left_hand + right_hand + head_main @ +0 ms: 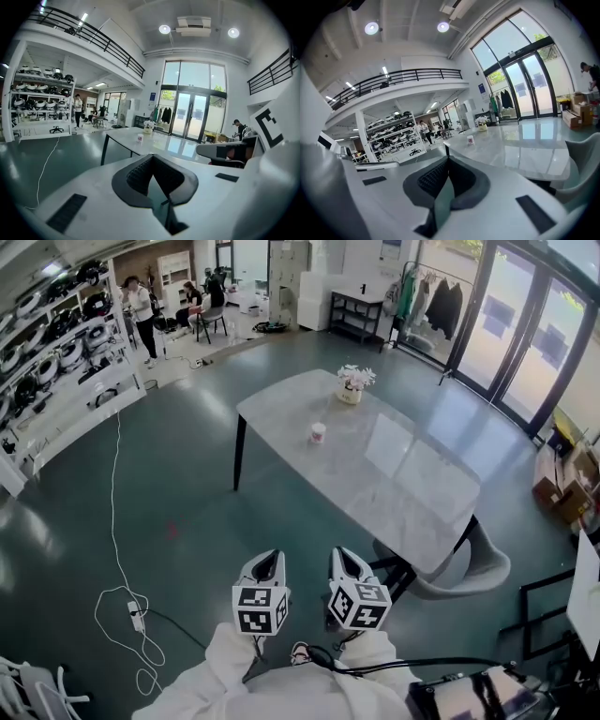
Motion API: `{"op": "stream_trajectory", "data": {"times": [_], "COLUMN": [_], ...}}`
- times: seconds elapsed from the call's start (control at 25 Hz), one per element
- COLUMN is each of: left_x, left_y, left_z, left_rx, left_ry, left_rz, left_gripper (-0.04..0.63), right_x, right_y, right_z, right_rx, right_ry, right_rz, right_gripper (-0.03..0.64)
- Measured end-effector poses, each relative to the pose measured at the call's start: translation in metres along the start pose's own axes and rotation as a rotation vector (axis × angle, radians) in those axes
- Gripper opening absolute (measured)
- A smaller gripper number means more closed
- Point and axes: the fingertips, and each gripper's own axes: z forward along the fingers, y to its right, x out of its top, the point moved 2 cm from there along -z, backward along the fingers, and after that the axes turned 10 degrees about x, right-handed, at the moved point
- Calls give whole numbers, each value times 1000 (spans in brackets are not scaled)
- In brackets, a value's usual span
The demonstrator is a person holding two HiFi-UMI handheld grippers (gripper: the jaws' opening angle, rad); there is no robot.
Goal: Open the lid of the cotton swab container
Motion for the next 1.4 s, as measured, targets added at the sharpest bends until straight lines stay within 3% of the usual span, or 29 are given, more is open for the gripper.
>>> {"op": "stream_trajectory", "data": {"times": [0.4,0.88,1.4], "left_x": [4,0,50], "left_y": [20,29,18], "left_z": [49,82,167], "left_rx": [11,-7,-62], "left_ry": [-20,-64,-19], "left_rz": [7,12,39], "left_gripper": [-5,-5,-5], "right_x": [18,14,59], "right_y": [53,77,105], "right_z": [29,47,113], "right_rx": [-1,-12,-42], "right_ry": [-16,-54,-11], "right_rz": [4,27,17], "right_gripper": [60,60,60]}}
